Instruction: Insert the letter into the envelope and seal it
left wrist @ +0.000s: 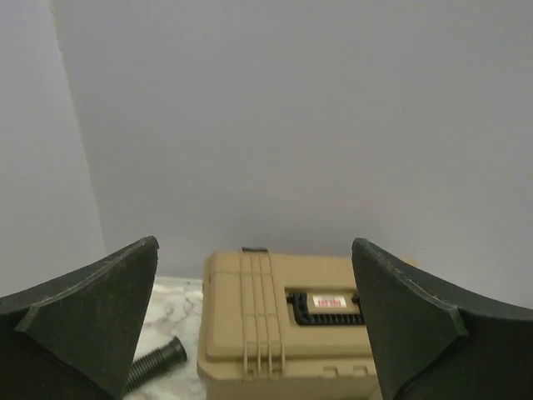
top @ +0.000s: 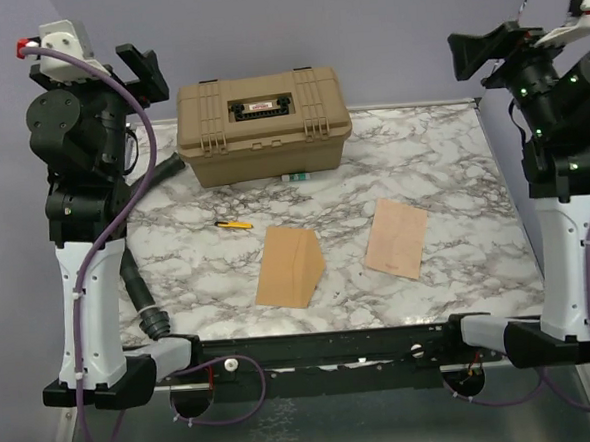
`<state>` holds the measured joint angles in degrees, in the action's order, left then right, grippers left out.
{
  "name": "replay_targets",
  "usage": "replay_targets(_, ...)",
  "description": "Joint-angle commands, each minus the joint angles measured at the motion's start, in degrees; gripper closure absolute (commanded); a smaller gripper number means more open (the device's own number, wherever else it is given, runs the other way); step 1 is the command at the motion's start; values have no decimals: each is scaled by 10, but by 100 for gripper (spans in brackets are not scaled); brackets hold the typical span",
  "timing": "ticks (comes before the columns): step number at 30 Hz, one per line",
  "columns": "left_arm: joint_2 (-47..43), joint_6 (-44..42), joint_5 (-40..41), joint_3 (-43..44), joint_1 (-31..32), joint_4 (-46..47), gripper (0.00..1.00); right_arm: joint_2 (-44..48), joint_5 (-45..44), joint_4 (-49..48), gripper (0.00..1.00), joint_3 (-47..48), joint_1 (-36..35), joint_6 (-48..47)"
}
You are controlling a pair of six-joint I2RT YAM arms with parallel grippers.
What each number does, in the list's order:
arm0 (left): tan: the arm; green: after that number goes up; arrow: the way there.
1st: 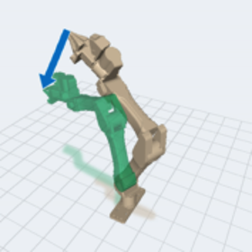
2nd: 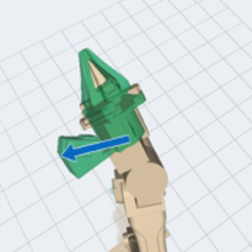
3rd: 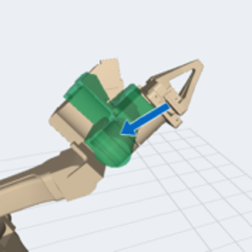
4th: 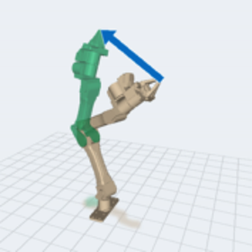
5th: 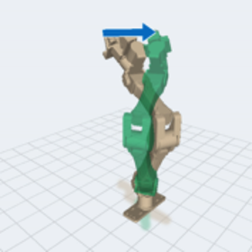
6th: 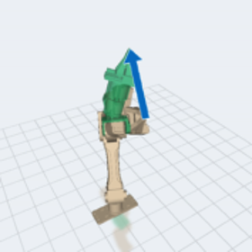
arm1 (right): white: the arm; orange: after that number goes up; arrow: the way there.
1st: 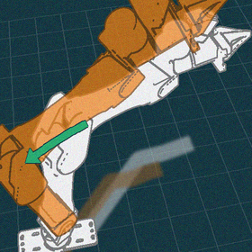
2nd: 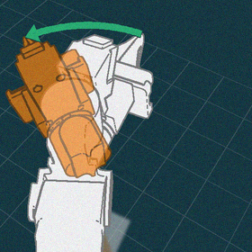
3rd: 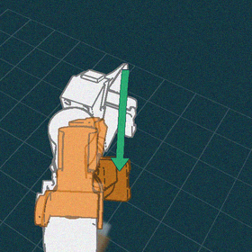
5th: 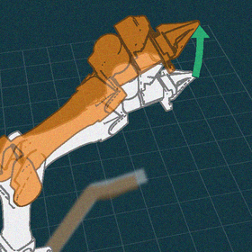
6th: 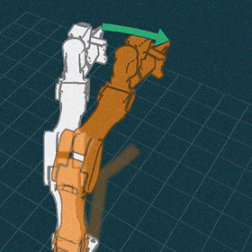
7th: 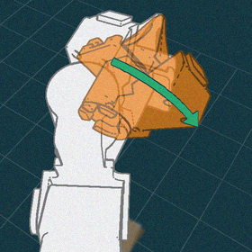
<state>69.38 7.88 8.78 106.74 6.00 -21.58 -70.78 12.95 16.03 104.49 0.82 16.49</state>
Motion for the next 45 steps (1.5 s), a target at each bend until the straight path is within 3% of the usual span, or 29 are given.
replay_targets(1, -2, -33, -93, -93, 24, 8, 1, -6, -25, 40, 0, -101, 1, 58)
replay_targets(6, 0, 16, -248, -222, 68, 68, 1, 0, 48, 11, 0, -262, 1, 157)
replay_targets(11, 29, 126, -340, -338, 134, 173, 1, -15, 47, 71, 1, -364, 1, 195)
replay_targets(15, 63, 170, -347, -395, 191, 211, 1, -22, -31, 153, 3, -424, 1, 229)
replay_targets(21, 101, 182, -276, -447, 266, 214, 1, -30, -79, 179, 4, -517, 1, 238)
replay_targets(26, 153, 188, -253, -453, 322, 227, 1, -63, -80, 144, 7, -589, 4, 240)
replay_targets(29, 205, 203, -252, -431, 355, 232, 4, -72, -45, 113, 22, -617, 5, 242)
replay_targets(32, 279, 213, -229, -406, 382, 238, 8, -88, -59, 120, 29, -627, 6, 244)
replay_targets(38, 405, 209, -211, -360, 418, 247, 14, -139, -68, 134, 35, -617, 7, 235)
replay_targets(45, 487, 247, -238, -326, 424, 249, 23, -167, -63, 125, 39, -623, 8, 237)
